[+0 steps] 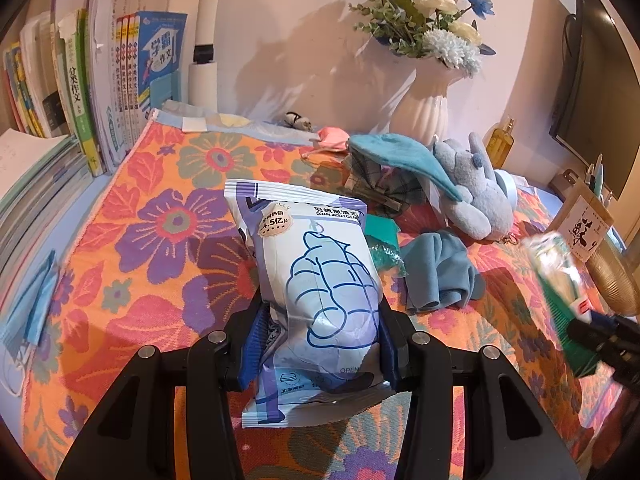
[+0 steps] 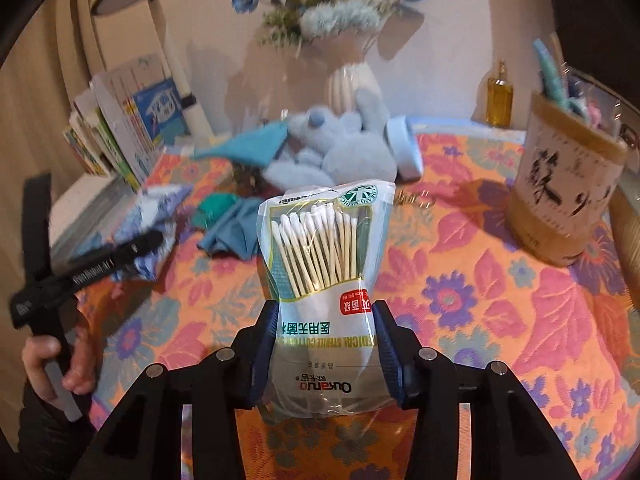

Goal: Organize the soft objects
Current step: 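Carry both packs to the glass bowl and open both grippers over it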

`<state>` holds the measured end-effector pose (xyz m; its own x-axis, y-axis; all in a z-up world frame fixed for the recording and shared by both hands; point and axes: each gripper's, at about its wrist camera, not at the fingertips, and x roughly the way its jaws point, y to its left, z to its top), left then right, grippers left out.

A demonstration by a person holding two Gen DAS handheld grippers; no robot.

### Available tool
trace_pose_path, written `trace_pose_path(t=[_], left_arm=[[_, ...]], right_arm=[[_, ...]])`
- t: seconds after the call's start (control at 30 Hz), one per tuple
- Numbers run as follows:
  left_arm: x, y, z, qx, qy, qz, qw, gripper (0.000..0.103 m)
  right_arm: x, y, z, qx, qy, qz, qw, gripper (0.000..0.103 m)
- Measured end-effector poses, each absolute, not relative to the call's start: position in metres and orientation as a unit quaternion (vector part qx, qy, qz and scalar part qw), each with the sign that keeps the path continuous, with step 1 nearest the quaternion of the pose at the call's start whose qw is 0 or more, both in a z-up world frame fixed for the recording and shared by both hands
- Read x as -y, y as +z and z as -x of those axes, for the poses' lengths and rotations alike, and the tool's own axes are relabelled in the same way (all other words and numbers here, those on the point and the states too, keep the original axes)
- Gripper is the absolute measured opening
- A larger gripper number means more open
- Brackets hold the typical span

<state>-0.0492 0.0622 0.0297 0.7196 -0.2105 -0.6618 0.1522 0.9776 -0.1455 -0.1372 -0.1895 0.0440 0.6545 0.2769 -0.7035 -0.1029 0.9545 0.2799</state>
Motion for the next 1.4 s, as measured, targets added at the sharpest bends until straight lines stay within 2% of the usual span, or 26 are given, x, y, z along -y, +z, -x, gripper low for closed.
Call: trace_pose_path(t=[0.2,0.33,0.7,0.87,1.03,1.13,1.17,1.2,1.23,1.27,1.3,1.33,1.4], left_arm=[[-0.054,0.056,0.074,-0.309,-0.155,0.062,0.936,0.043],[-0.029,0.092,0.09,-0.28,-0.211,0.06,0.935,0.043],[0.128,0.177,0.117,-0.212,-0.357,-0.002,0.91,0.043],[0.22,0.189,0.111,-0.231,-0.43,-0.001,0.873,0.043],[0.307,0.172,0.102,-0.278,-0.471,-0.017,0.837,0.043],[0.345,0.157,0.094,-0.292,-0.478,-0.03,0.828,0.043],[0.355,0.152,0.091,-0.294,-0.482,-0.031,0.825,0.044],[0.365,0.146,0.087,-0.298,-0.488,-0.034,0.819,0.047],[0.371,0.141,0.084,-0.305,-0.491,-0.036,0.815,0.058],[0.377,0.136,0.083,-0.312,-0.491,-0.038,0.813,0.066],[0.382,0.13,0.079,-0.319,-0.481,-0.038,0.816,0.083],[0.381,0.127,0.08,-0.321,-0.478,-0.037,0.817,0.086],[0.377,0.123,0.084,-0.325,-0.489,-0.034,0.809,0.086]], right_arm=[[0.205,0.082,0.153,-0.355,0.092,-0.115,0.923,0.045],[0.224,0.112,0.171,-0.318,0.072,-0.113,0.939,0.045],[0.366,0.167,0.229,-0.234,-0.056,-0.199,0.95,0.046],[0.446,0.16,0.247,-0.236,-0.144,-0.267,0.923,0.047],[0.498,0.13,0.241,-0.265,-0.194,-0.319,0.889,0.047],[0.513,0.109,0.232,-0.289,-0.207,-0.33,0.875,0.052],[0.518,0.103,0.227,-0.298,-0.208,-0.332,0.871,0.061],[0.518,0.103,0.227,-0.298,-0.208,-0.332,0.871,0.068],[0.528,0.092,0.221,-0.308,-0.217,-0.346,0.859,0.086],[0.531,0.089,0.221,-0.306,-0.219,-0.356,0.855,0.092],[0.534,0.086,0.223,-0.305,-0.216,-0.363,0.853,0.092],[0.535,0.085,0.226,-0.305,-0.216,-0.368,0.851,0.092],[0.537,0.086,0.235,-0.3,-0.223,-0.368,0.851,0.092]])
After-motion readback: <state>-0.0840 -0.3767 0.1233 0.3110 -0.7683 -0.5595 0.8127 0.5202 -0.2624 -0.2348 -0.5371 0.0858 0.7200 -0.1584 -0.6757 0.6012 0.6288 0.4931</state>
